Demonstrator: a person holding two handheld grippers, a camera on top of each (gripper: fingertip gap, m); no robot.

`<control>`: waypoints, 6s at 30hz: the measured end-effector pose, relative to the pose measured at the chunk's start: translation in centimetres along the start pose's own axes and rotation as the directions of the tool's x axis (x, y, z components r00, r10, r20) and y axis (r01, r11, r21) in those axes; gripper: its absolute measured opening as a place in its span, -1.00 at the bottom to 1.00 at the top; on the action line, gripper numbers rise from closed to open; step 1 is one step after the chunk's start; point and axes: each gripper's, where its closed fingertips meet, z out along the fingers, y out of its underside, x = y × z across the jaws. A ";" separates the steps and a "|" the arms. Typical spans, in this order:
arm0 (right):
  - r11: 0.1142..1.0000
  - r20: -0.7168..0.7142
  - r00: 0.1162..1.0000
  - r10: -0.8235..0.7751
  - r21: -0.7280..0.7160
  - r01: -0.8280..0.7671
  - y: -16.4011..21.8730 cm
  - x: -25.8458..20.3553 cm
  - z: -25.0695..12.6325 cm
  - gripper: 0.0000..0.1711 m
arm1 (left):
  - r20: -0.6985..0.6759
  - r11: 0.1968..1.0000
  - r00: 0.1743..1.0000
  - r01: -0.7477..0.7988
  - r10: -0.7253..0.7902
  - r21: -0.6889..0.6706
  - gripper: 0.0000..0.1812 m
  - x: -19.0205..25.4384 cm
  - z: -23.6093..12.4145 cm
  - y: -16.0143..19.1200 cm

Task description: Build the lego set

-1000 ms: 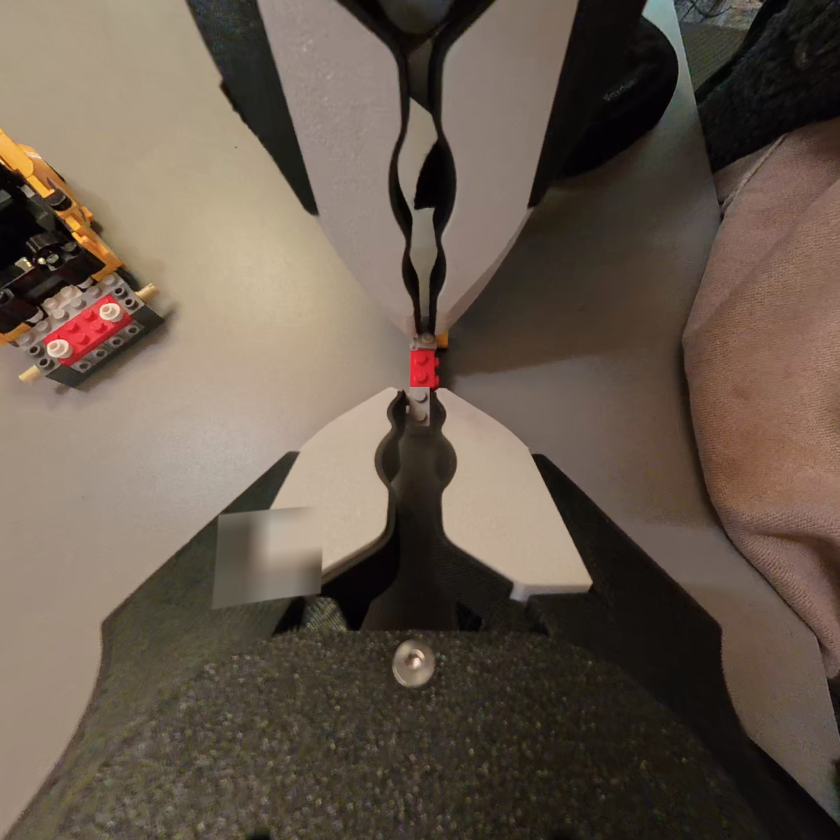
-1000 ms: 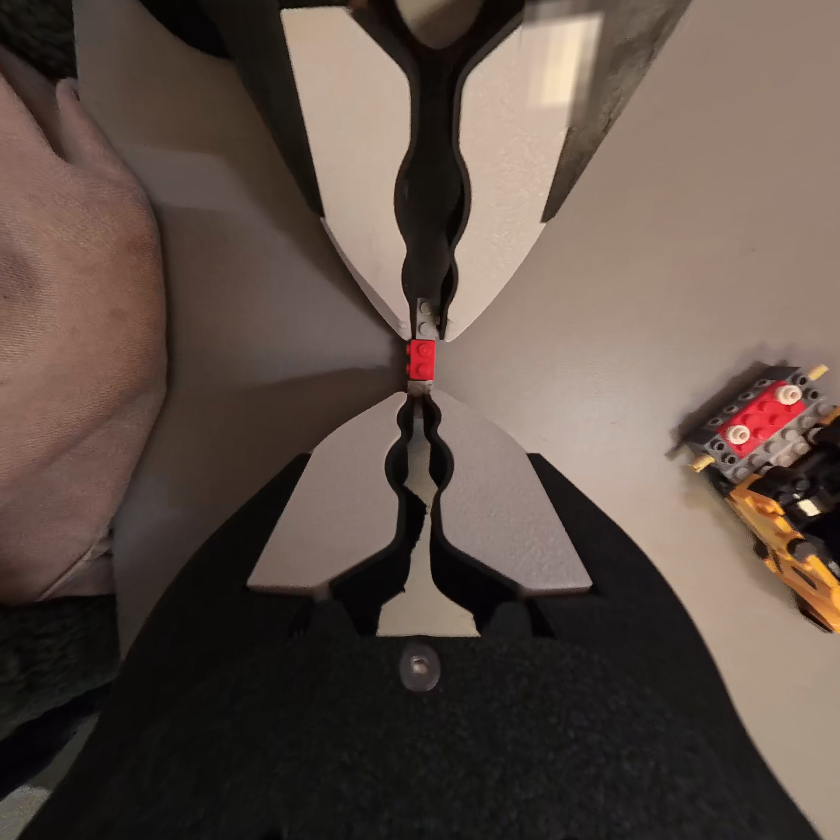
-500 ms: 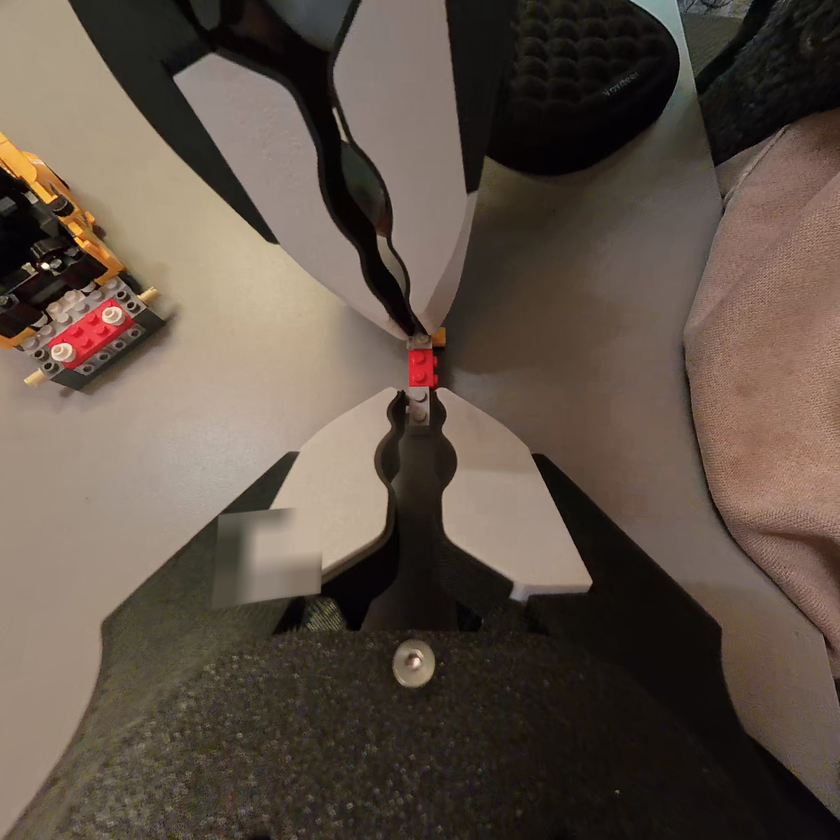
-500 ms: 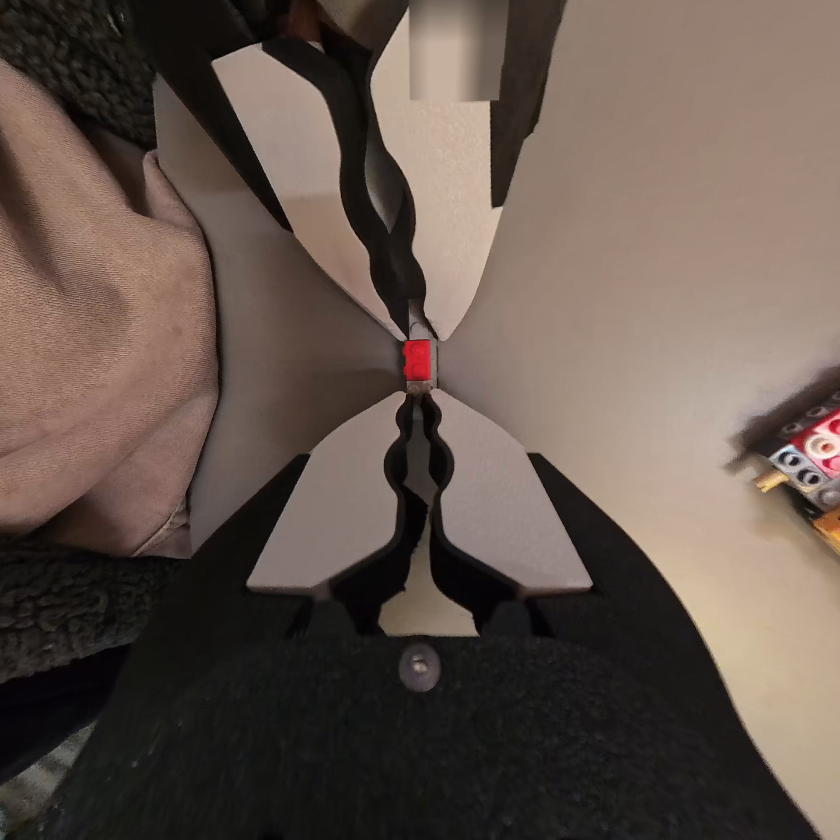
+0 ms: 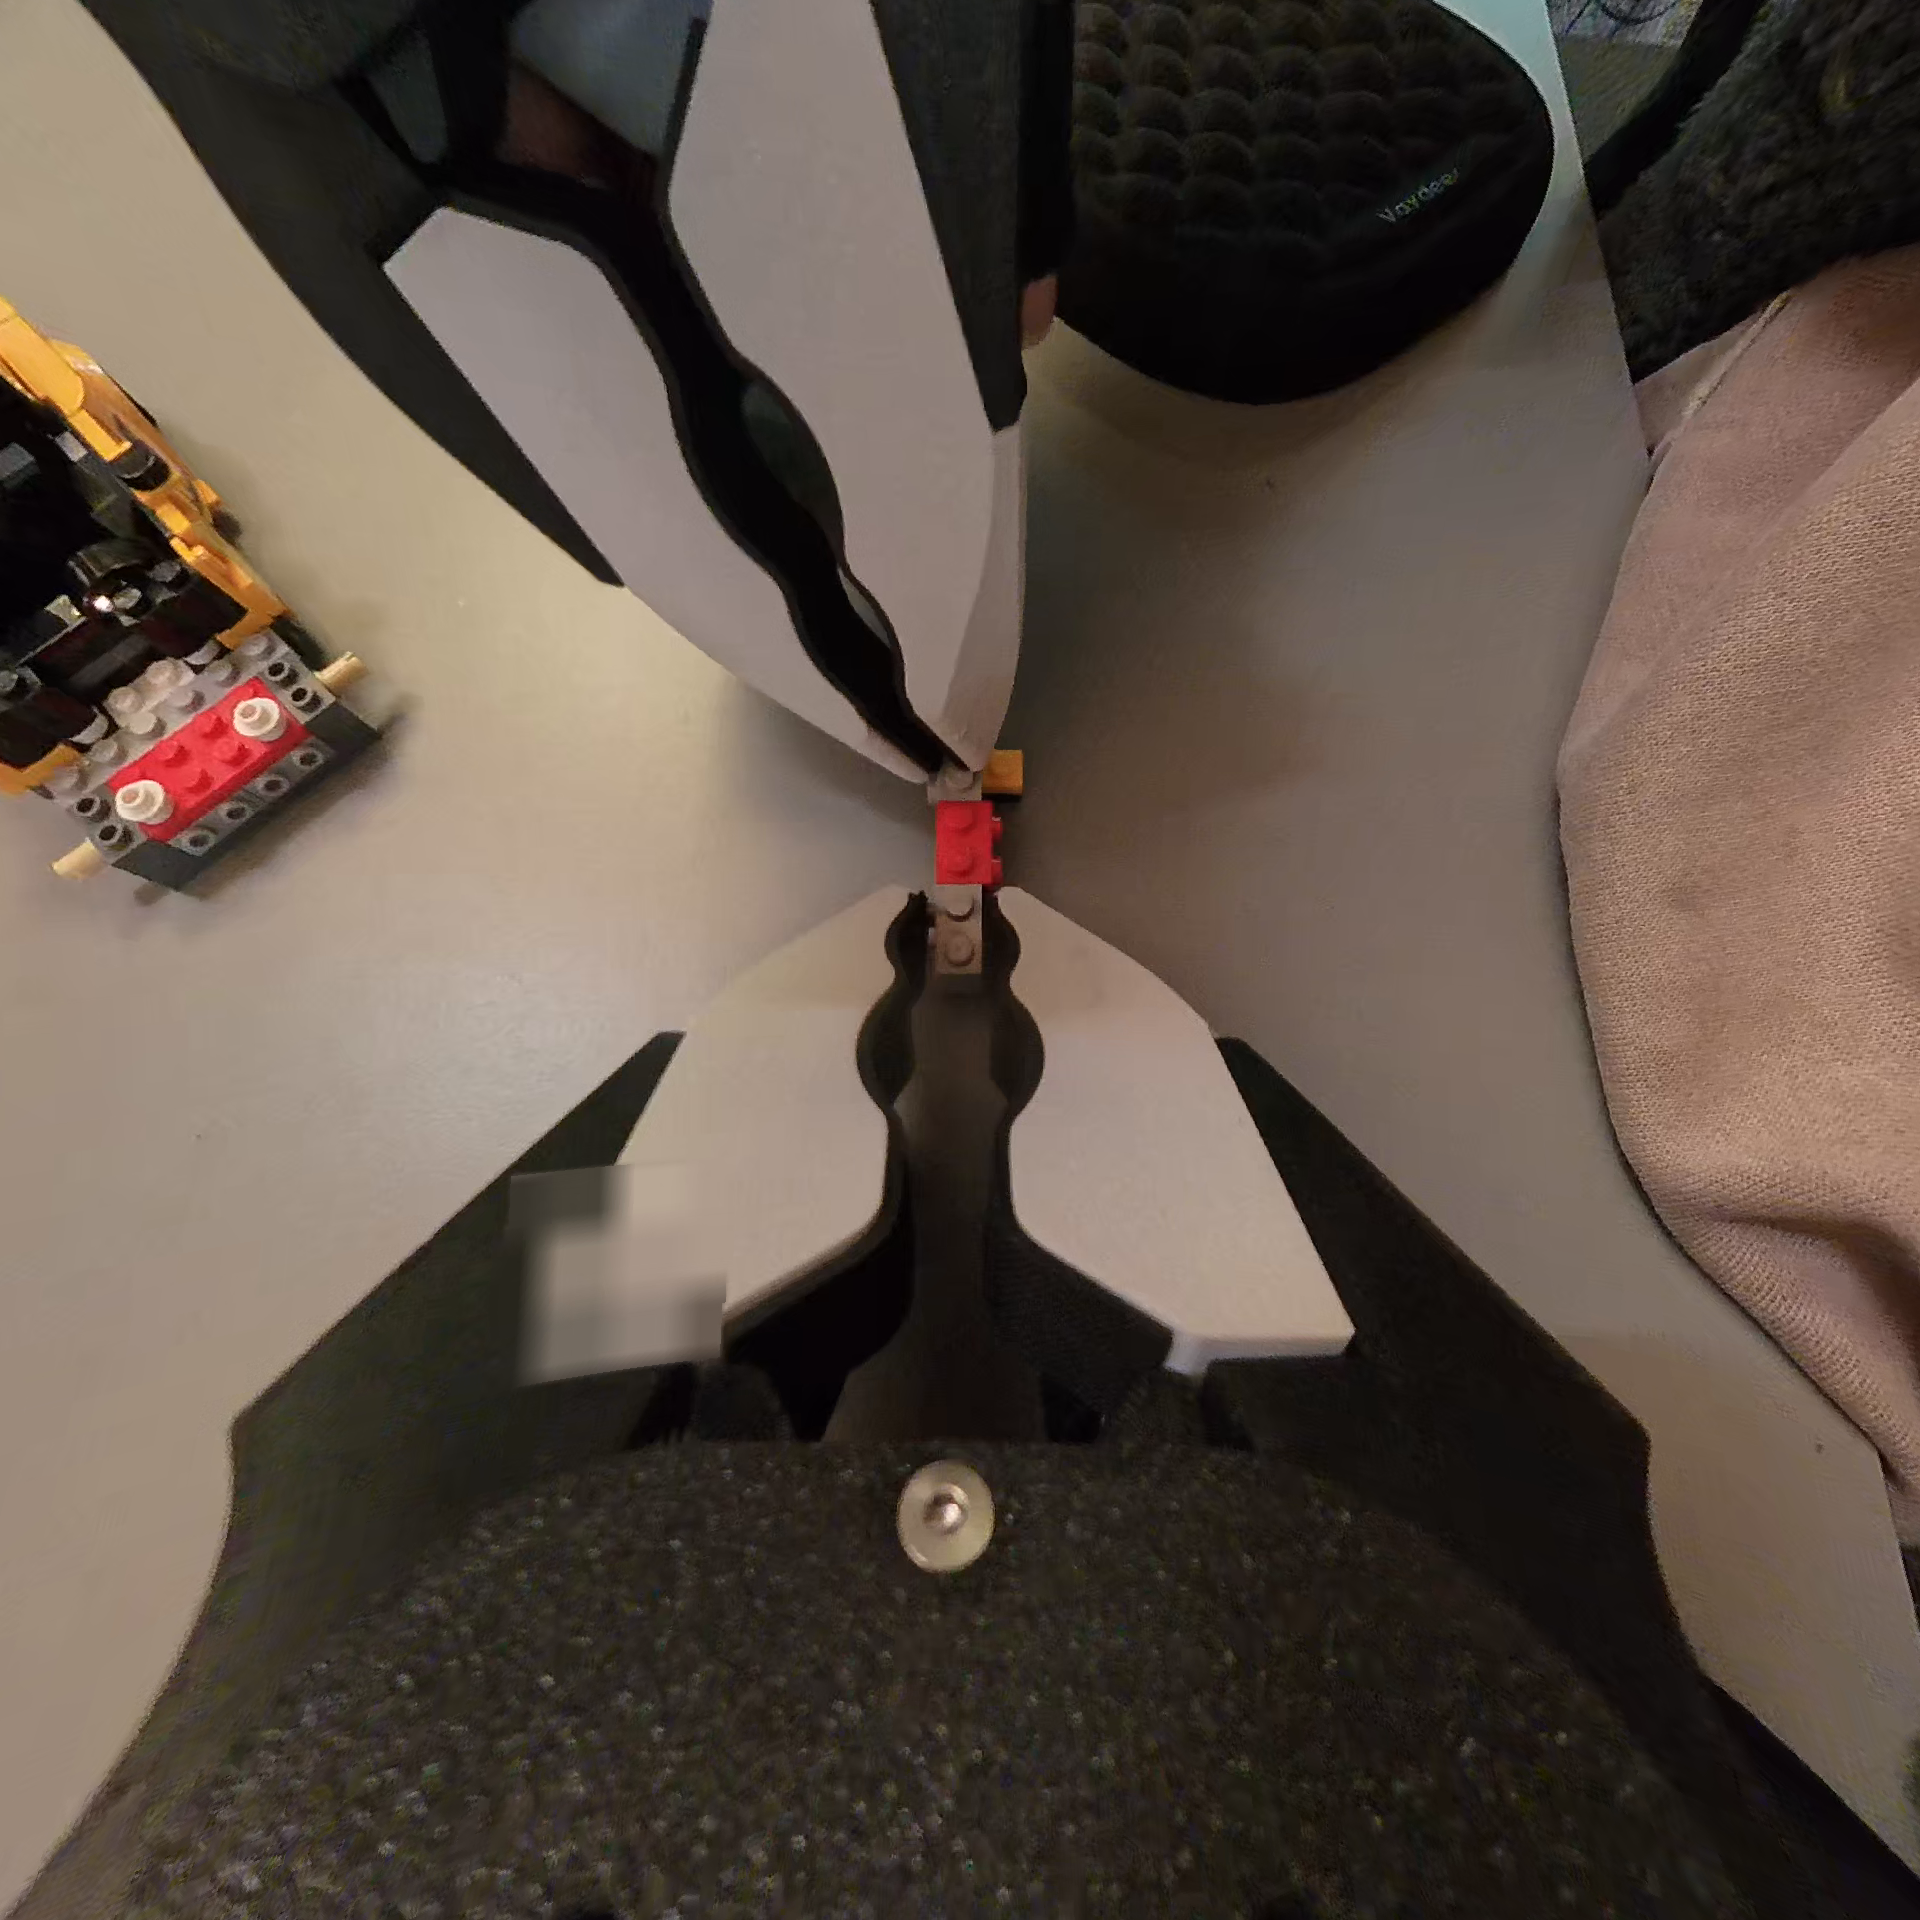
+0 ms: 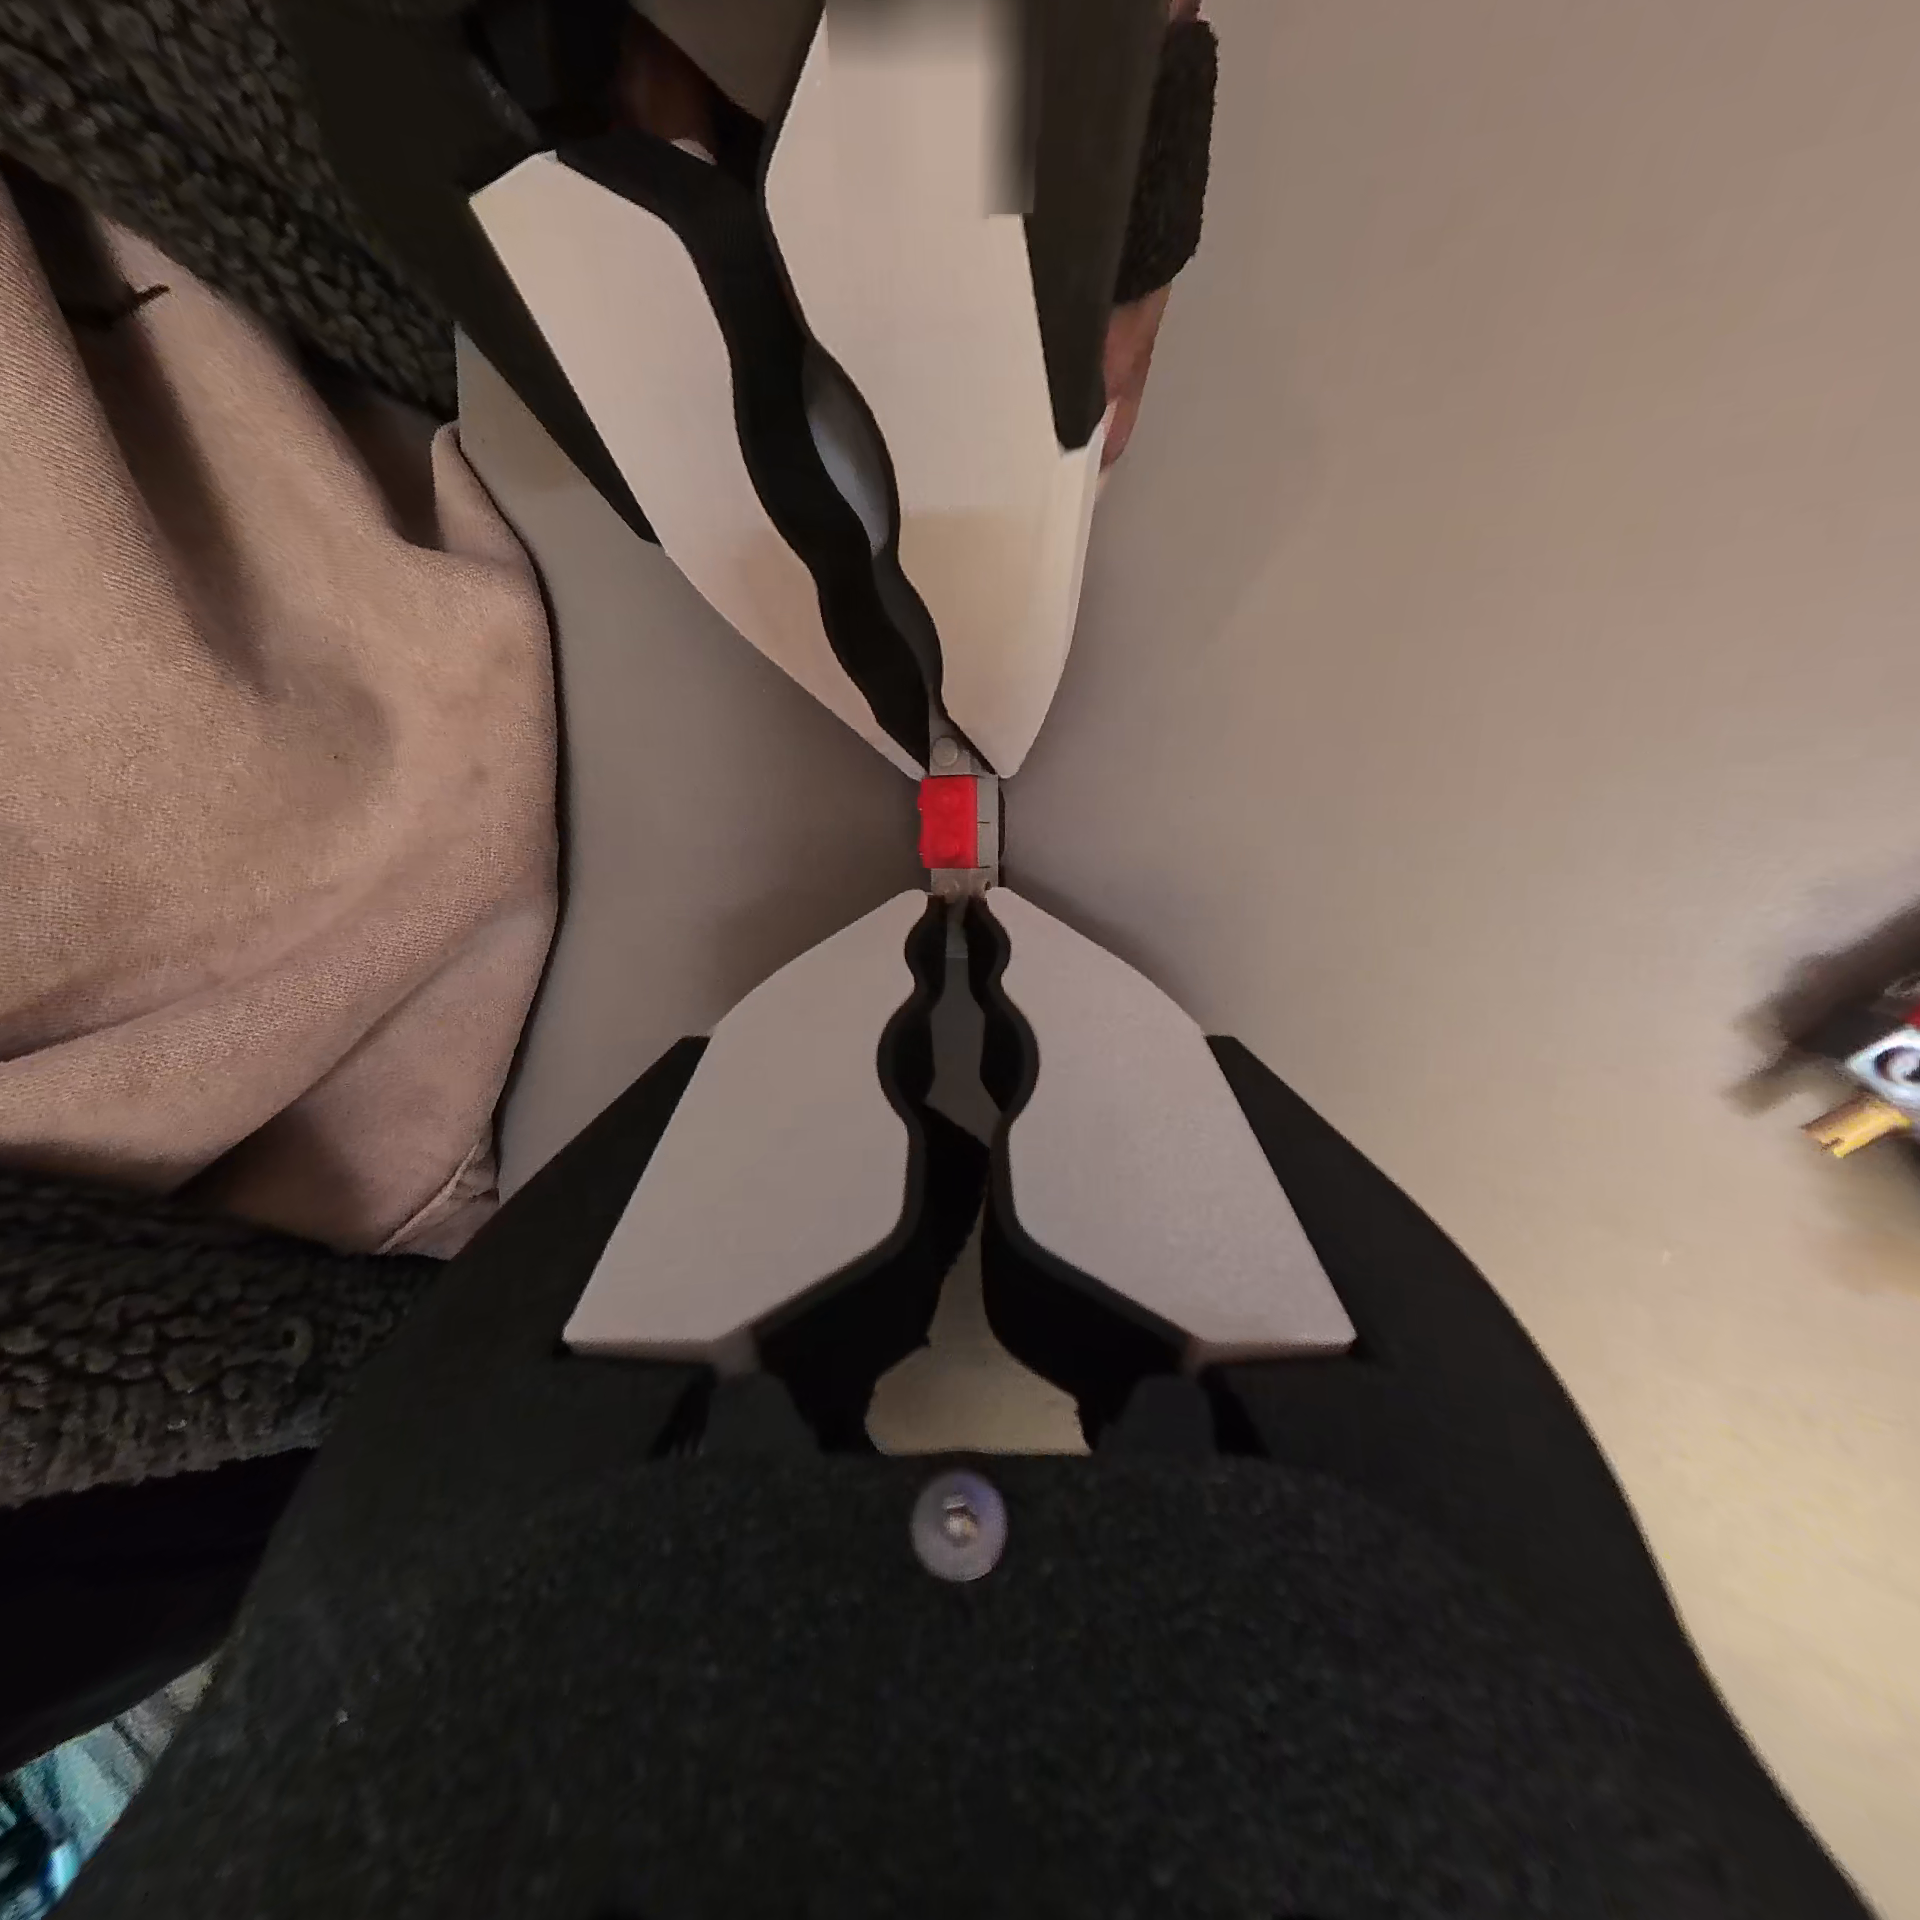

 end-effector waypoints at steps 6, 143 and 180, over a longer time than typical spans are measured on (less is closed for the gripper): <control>0.999 -0.021 1.000 -0.005 0.036 0.006 -0.1 0.0 0.0 -0.95 | -0.017 1.000 1.000 0.014 -0.014 0.002 -0.89 0.1 -0.1 0.0; 0.841 -0.498 0.784 0.370 0.539 -0.055 -0.2 0.9 -4.5 -0.86 | 0.190 0.934 0.978 0.016 -0.089 0.358 -0.75 -3.3 -3.9 -5.1; 0.825 -0.988 0.060 -0.141 -0.084 0.558 0.4 25.1 -29.9 -0.92 | 0.236 0.900 0.934 0.157 -0.269 0.407 -0.86 -7.1 -4.7 -3.6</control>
